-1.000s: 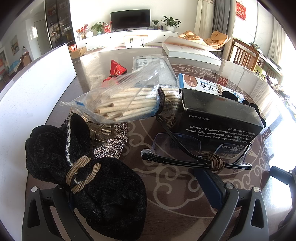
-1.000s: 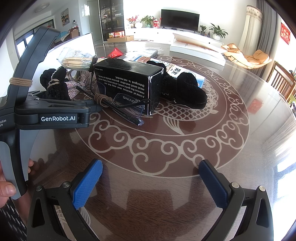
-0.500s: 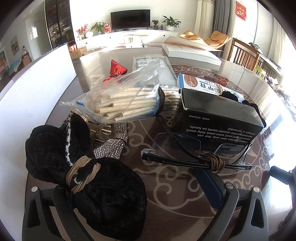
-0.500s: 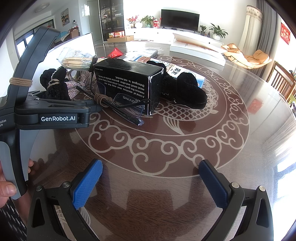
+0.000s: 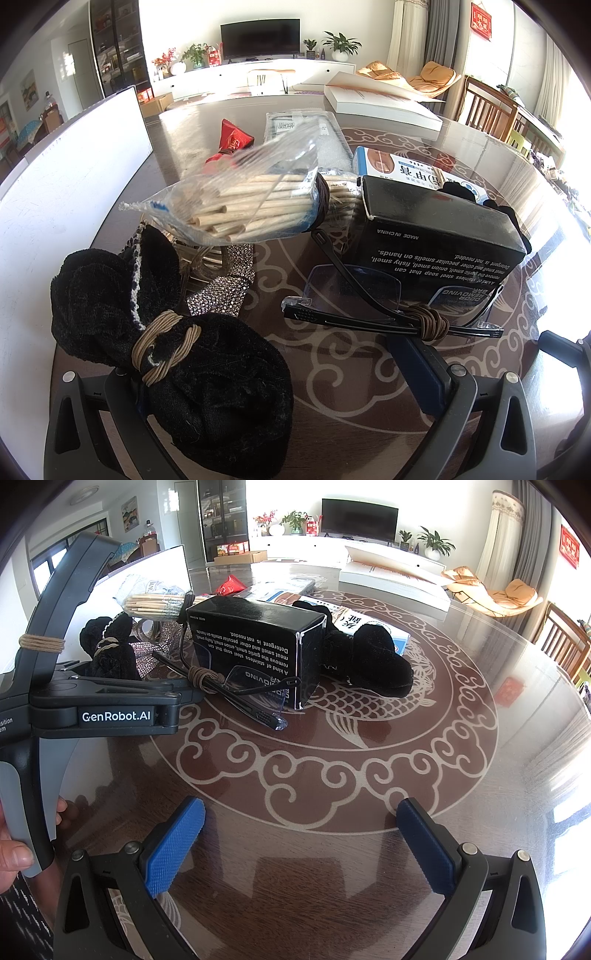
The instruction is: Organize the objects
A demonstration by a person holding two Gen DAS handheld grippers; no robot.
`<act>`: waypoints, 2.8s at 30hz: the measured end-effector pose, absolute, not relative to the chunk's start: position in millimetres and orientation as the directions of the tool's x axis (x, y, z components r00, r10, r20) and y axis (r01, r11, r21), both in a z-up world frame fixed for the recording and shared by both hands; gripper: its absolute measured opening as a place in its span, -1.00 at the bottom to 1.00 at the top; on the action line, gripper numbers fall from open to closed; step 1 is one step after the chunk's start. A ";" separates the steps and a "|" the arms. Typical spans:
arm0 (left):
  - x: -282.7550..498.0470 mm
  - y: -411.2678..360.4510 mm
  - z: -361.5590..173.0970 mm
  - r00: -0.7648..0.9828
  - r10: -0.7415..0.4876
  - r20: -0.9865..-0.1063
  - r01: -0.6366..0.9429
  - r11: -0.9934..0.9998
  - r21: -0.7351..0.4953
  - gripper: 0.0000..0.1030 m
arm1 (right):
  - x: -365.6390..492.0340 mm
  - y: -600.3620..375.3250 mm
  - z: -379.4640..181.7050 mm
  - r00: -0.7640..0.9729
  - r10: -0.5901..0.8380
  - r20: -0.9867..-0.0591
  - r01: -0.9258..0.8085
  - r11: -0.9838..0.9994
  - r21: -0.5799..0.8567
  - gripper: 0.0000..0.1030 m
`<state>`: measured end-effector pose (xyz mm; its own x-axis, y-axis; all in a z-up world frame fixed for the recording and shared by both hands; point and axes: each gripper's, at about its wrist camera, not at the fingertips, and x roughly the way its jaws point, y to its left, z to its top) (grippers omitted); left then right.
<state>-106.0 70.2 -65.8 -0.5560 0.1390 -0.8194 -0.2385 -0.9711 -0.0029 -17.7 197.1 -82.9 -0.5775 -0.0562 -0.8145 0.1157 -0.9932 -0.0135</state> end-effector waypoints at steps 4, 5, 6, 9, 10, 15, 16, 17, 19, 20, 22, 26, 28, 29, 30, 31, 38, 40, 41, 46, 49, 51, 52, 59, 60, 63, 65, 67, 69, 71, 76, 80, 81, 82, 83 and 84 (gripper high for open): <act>-105.1 69.7 -65.2 -0.556 0.139 -0.819 -0.238 -0.971 -0.003 1.00 | -17.9 197.1 -82.9 -0.578 -0.056 -0.814 0.116 -0.993 -0.013 1.00; -106.0 70.3 -66.0 -0.556 0.139 -0.819 -0.238 -0.971 -0.003 1.00 | -17.8 197.1 -83.0 -0.578 -0.056 -0.814 0.116 -0.993 -0.013 1.00; -106.1 70.3 -66.0 -0.556 0.139 -0.819 -0.238 -0.971 -0.003 1.00 | -17.8 197.1 -82.9 -0.578 -0.056 -0.814 0.116 -0.993 -0.013 1.00; -106.1 70.4 -66.1 -0.556 0.139 -0.819 -0.238 -0.971 -0.003 1.00 | -17.8 197.1 -82.9 -0.578 -0.056 -0.814 0.116 -0.993 -0.013 1.00; -105.9 70.3 -66.0 -0.556 0.139 -0.819 -0.238 -0.971 -0.003 1.00 | -17.8 197.1 -83.0 -0.578 -0.056 -0.814 0.116 -0.993 -0.013 1.00; -106.1 70.5 -66.3 -0.556 0.139 -0.819 -0.238 -0.971 -0.003 1.00 | -17.8 197.1 -83.0 -0.578 -0.056 -0.814 0.116 -0.993 -0.013 1.00; -105.9 70.4 -66.2 -0.556 0.139 -0.819 -0.238 -0.971 -0.003 1.00 | -17.8 197.2 -83.0 -0.578 -0.056 -0.814 0.116 -0.993 -0.013 1.00; -106.1 70.5 -66.3 -0.556 0.139 -0.819 -0.238 -0.971 -0.003 1.00 | -17.8 197.1 -83.0 -0.578 -0.056 -0.814 0.116 -0.993 -0.013 1.00; -105.9 70.4 -66.3 -0.556 0.139 -0.819 -0.238 -0.971 -0.003 1.00 | -17.8 197.2 -83.0 -0.578 -0.056 -0.814 0.116 -0.993 -0.013 1.00; -106.1 70.5 -66.5 -0.556 0.139 -0.819 -0.238 -0.971 -0.003 1.00 | -17.8 197.2 -83.0 -0.578 -0.056 -0.814 0.116 -0.993 -0.013 1.00; -105.9 70.5 -66.3 -0.556 0.139 -0.819 -0.238 -0.971 -0.003 1.00 | -17.7 197.2 -83.0 -0.578 -0.056 -0.814 0.116 -0.993 -0.013 1.00; -96.4 66.2 -63.7 -0.527 0.153 -0.836 -0.270 -0.963 -0.006 1.00 | -17.7 197.2 -83.0 -0.578 -0.056 -0.814 0.116 -0.993 -0.013 1.00; -75.4 57.6 -59.7 -0.507 0.161 -0.847 -0.292 -0.956 -0.007 1.00 | -17.7 197.2 -83.0 -0.578 -0.056 -0.814 0.116 -0.993 -0.013 1.00; -63.6 52.8 -59.8 -0.505 0.162 -0.848 -0.296 -0.955 -0.007 1.00 | -17.8 197.2 -83.0 -0.578 -0.056 -0.814 0.116 -0.993 -0.013 1.00; -56.2 48.6 -61.7 -0.506 0.162 -0.847 -0.297 -0.955 -0.005 1.00 | -17.7 197.2 -83.0 -0.578 -0.056 -0.814 0.116 -0.993 -0.013 1.00; -45.5 44.8 -65.5 -0.509 0.163 -0.845 -0.296 -0.955 -0.005 1.00 | -17.8 197.2 -83.0 -0.578 -0.056 -0.814 0.116 -0.993 -0.013 1.00; -32.6 28.1 -69.0 -0.518 0.133 -0.845 -0.247 -0.969 -0.001 1.00 | -17.8 197.2 -83.0 -0.578 -0.056 -0.814 0.116 -0.993 -0.013 1.00; -34.8 26.6 -68.9 -0.518 0.132 -0.845 -0.235 -0.972 -0.008 1.00 | -17.6 197.3 -83.0 -0.578 -0.056 -0.814 0.116 -0.993 -0.013 1.00; -35.0 25.7 -68.3 -0.517 0.143 -0.844 -0.234 -0.972 -0.021 1.00 | -17.8 197.3 -83.0 -0.578 -0.056 -0.814 0.116 -0.993 -0.013 1.00; -29.9 13.5 -51.6 -0.581 0.219 -0.784 -0.238 -0.967 -0.094 1.00 | -17.6 197.3 -83.0 -0.578 -0.056 -0.814 0.116 -0.993 -0.013 1.00; -24.6 -1.1 -42.2 -0.623 0.225 -0.749 -0.201 -0.972 -0.124 1.00 | -17.7 197.3 -83.0 -0.578 -0.057 -0.814 0.116 -0.993 -0.013 1.00; -29.3 -10.6 -39.6 -0.641 0.232 -0.732 -0.166 -0.973 -0.162 1.00 | -17.6 197.3 -83.0 -0.578 -0.056 -0.814 0.116 -0.993 -0.013 1.00; -35.0 -15.7 -37.3 -0.646 0.242 -0.724 -0.153 -0.970 -0.189 1.00 | -17.7 197.3 -83.0 -0.578 -0.057 -0.814 0.116 -0.993 -0.013 1.00; -75.4 -16.8 -56.0 -0.581 0.299 -0.757 -0.134 -0.953 -0.273 0.39 | -17.7 197.3 -83.0 -0.578 -0.057 -0.814 0.116 -0.993 -0.013 1.00; -76.7 -16.4 -60.3 -0.558 0.300 -0.774 -0.138 -0.953 -0.270 0.06 | -17.6 197.3 -83.0 -0.578 -0.057 -0.814 0.116 -0.993 -0.013 1.00; -64.4 -18.2 -61.0 -0.509 0.335 -0.793 -0.178 -0.942 -0.284 -0.26 | -17.5 197.4 -82.9 -0.578 -0.057 -0.814 0.116 -0.993 -0.013 1.00; -52.2 -19.8 -61.5 -0.439 0.384 -0.813 -0.212 -0.923 -0.321 -0.27 | -17.7 197.4 -83.1 -0.578 -0.057 -0.814 0.116 -0.993 -0.013 1.00; -44.3 -19.3 -61.1 -0.400 0.387 -0.830 -0.234 -0.919 -0.316 -0.24 | -17.5 197.4 -83.0 -0.578 -0.056 -0.814 0.116 -0.993 -0.013 1.00; -41.0 -20.5 -60.0 -0.405 0.366 -0.838 -0.236 -0.927 -0.291 0.03 | -17.6 197.4 -83.0 -0.578 -0.057 -0.814 0.116 -0.993 -0.013 1.00; -42.5 -22.4 -60.2 -0.430 0.318 -0.845 -0.200 -0.946 -0.254 0.74 | -20.5 197.6 -82.5 -0.561 -0.071 -0.825 0.143 -0.990 -0.012 1.00; -38.8 -26.3 -60.0 -0.467 0.252 -0.848 -0.159 -0.967 -0.199 0.75 | -30.9 176.8 -56.6 -0.509 -0.205 -0.836 0.361 -0.932 0.009 1.00; -40.5 -26.7 -59.4 -0.481 0.270 -0.834 -0.171 -0.962 -0.213 -0.45 | -60.1 136.3 -35.0 -0.448 -0.309 -0.839 0.558 -0.830 0.008 1.00; -38.2 -27.4 -57.9 -0.484 0.280 -0.829 -0.180 -0.959 -0.218 -0.45 | -70.0 126.1 -36.3 -0.429 -0.307 -0.850 0.590 -0.807 -0.007 1.00; -35.0 -28.4 -54.5 -0.493 0.280 -0.824 -0.186 -0.959 -0.214 -0.45 | -79.2 116.9 -40.1 -0.418 -0.280 -0.864 0.609 -0.793 -0.038 0.95; -31.0 -29.5 -50.2 -0.501 0.283 -0.818 -0.194 -0.958 -0.213 -0.46 | -83.3 107.4 -44.2 -0.404 -0.246 -0.881 0.620 -0.782 -0.067 0.74; -26.5 -31.2 -45.5 -0.506 0.292 -0.812 -0.202 -0.955 -0.218 -0.46 | -91.5 104.1 -49.8 -0.388 -0.221 -0.895 0.625 -0.776 -0.080 0.45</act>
<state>-26.5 -31.2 -45.5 -0.5059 0.2922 -0.8116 -0.2015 -0.9549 -0.2182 -91.5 104.1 -49.8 -0.3878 -0.2205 -0.8950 0.6253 -0.7763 -0.0797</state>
